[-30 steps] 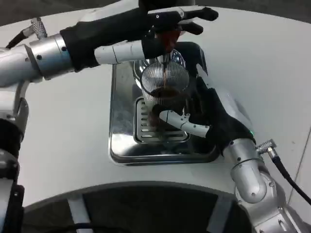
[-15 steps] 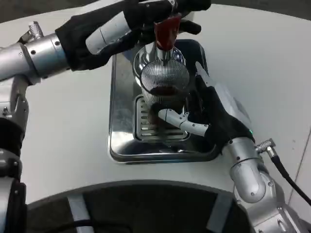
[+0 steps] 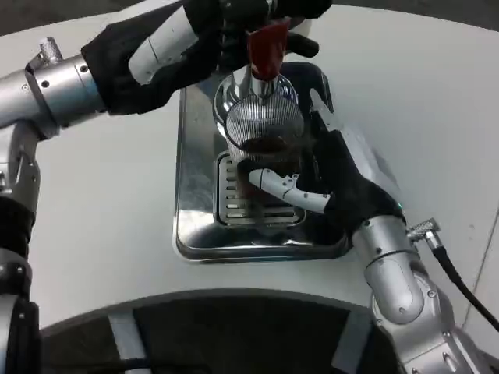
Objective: Grasp the cup under the faucet to collect the drink, then remove the cup.
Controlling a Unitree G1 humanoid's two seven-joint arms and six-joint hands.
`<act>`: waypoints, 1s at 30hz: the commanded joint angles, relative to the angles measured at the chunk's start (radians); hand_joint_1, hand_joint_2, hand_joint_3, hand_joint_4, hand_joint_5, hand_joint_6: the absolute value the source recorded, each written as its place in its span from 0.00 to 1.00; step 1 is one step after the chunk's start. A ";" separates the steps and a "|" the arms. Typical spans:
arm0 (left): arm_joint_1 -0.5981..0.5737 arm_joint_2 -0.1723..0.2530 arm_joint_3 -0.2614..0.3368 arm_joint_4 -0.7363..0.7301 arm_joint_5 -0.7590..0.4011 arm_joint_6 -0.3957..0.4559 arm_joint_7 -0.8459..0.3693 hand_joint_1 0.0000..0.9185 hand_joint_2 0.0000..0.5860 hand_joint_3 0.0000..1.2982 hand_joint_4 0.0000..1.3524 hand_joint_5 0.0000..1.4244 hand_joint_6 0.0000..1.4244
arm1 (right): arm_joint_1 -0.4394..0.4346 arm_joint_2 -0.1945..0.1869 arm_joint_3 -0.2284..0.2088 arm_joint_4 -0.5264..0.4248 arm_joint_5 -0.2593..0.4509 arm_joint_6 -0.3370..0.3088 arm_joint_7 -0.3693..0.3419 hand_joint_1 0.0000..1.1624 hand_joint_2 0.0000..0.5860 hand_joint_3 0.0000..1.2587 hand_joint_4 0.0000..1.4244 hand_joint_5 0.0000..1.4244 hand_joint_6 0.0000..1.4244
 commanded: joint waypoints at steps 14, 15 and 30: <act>0.134 0.067 0.065 -0.182 -0.071 0.171 -0.017 0.00 0.09 0.12 0.07 0.14 0.07 | 0.033 0.028 0.011 -0.039 -0.013 0.014 -0.020 0.50 0.34 0.02 0.00 0.00 0.00; 0.143 0.073 0.069 -0.195 -0.076 0.182 -0.016 0.00 0.09 0.12 0.07 0.14 0.07 | 0.033 0.029 0.012 -0.039 -0.013 0.014 -0.021 0.51 0.33 0.03 0.00 0.00 0.00; 0.257 0.163 0.142 -0.313 -0.125 0.299 0.043 0.00 0.09 0.14 0.09 0.17 0.09 | 0.026 0.050 0.023 -0.013 -0.021 0.021 -0.034 0.57 0.36 0.14 0.01 0.00 0.02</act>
